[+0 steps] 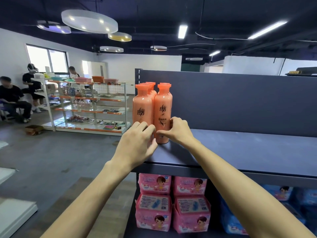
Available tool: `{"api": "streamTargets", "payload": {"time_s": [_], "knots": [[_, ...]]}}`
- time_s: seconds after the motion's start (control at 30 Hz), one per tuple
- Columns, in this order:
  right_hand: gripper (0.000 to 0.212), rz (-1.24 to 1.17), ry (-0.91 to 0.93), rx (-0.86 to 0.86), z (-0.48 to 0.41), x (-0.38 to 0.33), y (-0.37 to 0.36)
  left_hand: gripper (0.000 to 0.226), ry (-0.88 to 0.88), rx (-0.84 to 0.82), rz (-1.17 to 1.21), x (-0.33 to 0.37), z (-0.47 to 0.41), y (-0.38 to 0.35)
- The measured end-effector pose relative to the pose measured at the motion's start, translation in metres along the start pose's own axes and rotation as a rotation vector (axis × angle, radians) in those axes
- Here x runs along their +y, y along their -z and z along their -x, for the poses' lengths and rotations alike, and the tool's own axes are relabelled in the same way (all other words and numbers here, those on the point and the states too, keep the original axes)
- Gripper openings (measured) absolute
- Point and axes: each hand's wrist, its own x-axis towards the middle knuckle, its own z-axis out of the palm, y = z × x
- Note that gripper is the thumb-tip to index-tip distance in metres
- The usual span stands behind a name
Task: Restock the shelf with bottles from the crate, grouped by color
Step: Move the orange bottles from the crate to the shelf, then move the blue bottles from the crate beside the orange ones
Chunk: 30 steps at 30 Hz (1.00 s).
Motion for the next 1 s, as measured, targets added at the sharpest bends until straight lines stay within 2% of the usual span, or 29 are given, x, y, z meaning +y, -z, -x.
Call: {"api": "streamTargets", "payload": {"time_s": [0.1,0.27,0.47,0.67,0.77,0.83,1.0], "knots": [[0.054,0.063,0.019,-0.017,0.011,0.004,0.005,0.022,-0.004,0.005,0.005,0.002,0.0,-0.001],[0.065,0.119,0.056,0.047,0.026,0.012,0.024,0.019,-0.028,0.001,0.047,0.013,-0.006,-0.008],[0.046,0.104,0.17,0.055,0.071,0.028,0.057,0.023,-0.072,-0.037,0.219,0.046,-0.006,-0.017],[0.031,0.111,0.212,0.148,0.137,0.06,0.096,0.022,-0.159,-0.014,0.354,0.099,0.009,-0.03],[0.026,0.212,0.289,0.182,0.183,0.091,0.105,0.018,-0.209,-0.066,0.422,0.136,0.034,-0.052],[0.031,0.256,0.3,0.164,0.212,0.117,0.102,0.016,-0.219,-0.122,0.468,0.161,0.055,-0.072],[0.039,0.247,0.093,0.065,0.269,0.188,0.083,0.021,-0.164,-0.348,0.546,0.218,0.106,-0.13]]}}
